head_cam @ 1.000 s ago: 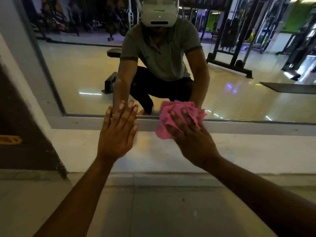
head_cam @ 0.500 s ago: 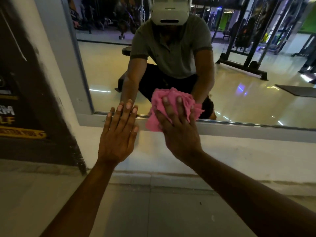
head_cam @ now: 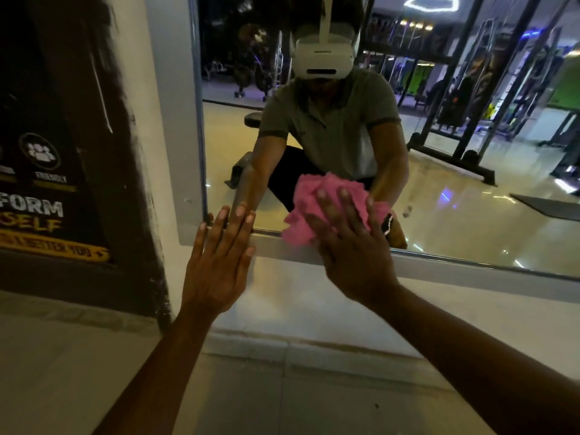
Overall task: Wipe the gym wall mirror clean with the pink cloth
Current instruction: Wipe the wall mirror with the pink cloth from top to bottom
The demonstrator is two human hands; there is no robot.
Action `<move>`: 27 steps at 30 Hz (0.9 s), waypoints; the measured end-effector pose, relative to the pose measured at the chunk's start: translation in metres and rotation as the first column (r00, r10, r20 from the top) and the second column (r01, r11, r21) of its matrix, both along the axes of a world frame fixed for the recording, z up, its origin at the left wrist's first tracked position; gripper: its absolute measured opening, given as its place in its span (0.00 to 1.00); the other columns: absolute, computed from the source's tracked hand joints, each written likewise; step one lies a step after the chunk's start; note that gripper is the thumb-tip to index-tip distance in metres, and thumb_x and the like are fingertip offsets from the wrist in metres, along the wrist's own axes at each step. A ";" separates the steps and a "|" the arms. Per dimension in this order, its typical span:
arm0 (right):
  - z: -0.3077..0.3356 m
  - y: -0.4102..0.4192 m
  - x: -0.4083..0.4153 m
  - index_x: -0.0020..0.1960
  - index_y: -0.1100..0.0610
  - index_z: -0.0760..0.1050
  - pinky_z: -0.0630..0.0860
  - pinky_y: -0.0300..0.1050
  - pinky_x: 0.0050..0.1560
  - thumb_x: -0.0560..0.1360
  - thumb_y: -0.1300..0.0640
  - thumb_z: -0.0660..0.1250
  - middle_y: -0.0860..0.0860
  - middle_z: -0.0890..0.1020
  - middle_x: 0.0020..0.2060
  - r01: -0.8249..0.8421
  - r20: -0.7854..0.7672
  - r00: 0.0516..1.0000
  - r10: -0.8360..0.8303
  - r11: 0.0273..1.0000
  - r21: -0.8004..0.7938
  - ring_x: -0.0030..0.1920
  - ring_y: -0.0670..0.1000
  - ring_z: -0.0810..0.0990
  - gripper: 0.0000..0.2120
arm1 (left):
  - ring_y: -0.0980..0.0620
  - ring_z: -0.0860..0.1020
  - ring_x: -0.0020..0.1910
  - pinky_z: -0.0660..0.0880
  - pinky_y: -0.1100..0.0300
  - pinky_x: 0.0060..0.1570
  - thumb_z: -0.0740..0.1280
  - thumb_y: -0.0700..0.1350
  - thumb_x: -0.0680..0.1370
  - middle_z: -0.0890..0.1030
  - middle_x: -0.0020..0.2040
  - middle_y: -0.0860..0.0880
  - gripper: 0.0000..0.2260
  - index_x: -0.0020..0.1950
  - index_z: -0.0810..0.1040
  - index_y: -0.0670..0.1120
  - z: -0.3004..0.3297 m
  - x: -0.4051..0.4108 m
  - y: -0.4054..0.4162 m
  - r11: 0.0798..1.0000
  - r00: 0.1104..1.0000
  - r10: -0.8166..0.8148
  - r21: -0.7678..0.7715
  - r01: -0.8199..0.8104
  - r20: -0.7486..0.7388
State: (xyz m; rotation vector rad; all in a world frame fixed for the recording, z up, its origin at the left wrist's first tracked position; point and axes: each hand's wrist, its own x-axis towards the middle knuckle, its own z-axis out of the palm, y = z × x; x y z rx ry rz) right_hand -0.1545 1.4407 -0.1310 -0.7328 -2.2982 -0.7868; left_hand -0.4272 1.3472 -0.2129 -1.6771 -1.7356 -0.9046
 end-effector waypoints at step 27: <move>-0.056 -0.027 -0.131 0.90 0.49 0.50 0.41 0.72 0.86 0.88 0.54 0.61 0.54 0.45 0.90 -0.118 0.196 0.973 0.124 0.992 -0.045 0.89 0.61 0.40 0.34 | 0.48 0.42 0.88 0.45 0.42 0.86 0.58 0.48 0.88 0.42 0.90 0.49 0.34 0.89 0.42 0.49 -0.037 -0.082 -0.034 0.990 0.989 0.080 -0.125 -0.064 0.123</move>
